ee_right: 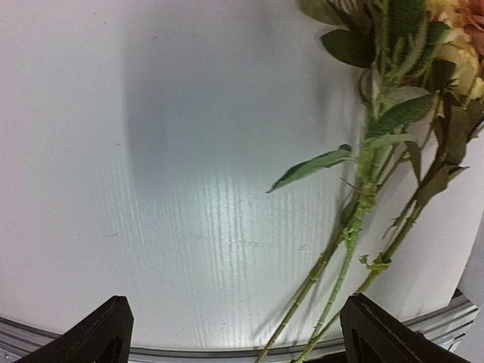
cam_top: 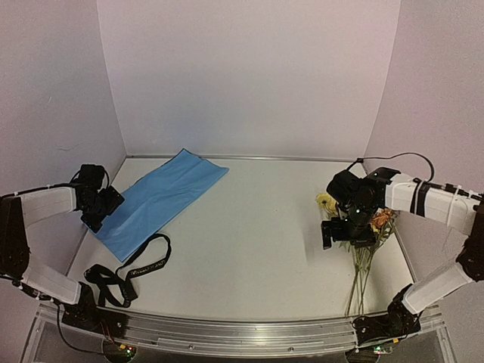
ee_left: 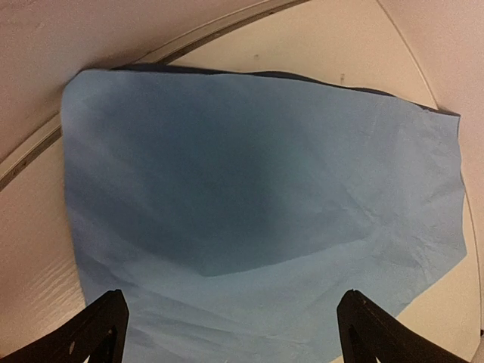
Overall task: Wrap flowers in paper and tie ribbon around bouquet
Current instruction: Move the folded wrapping paper to the center of the board.
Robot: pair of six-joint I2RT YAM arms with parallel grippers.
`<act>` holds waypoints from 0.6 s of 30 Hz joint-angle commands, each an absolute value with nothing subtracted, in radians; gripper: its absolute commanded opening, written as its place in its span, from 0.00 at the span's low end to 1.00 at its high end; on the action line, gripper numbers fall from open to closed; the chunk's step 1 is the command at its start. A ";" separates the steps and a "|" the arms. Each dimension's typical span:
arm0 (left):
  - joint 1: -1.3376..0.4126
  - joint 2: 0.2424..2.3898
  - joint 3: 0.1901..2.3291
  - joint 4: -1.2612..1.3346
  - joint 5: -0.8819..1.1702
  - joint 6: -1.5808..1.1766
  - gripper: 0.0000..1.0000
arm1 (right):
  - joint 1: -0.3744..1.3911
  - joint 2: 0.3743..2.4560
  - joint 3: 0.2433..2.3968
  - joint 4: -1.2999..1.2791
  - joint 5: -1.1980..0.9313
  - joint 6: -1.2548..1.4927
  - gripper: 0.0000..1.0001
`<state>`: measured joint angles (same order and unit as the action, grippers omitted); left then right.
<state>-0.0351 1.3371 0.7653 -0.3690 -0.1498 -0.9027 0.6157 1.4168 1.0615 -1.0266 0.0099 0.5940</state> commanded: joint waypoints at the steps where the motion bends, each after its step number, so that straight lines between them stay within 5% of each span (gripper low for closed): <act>1: 0.025 1.308 0.689 -0.347 -0.104 -0.966 1.00 | 0.632 1.458 1.107 -0.958 -0.060 0.621 0.98; 18: -0.023 1.604 0.883 -0.181 -0.070 -0.737 0.99 | 0.632 1.560 1.128 -0.876 -0.126 0.600 0.98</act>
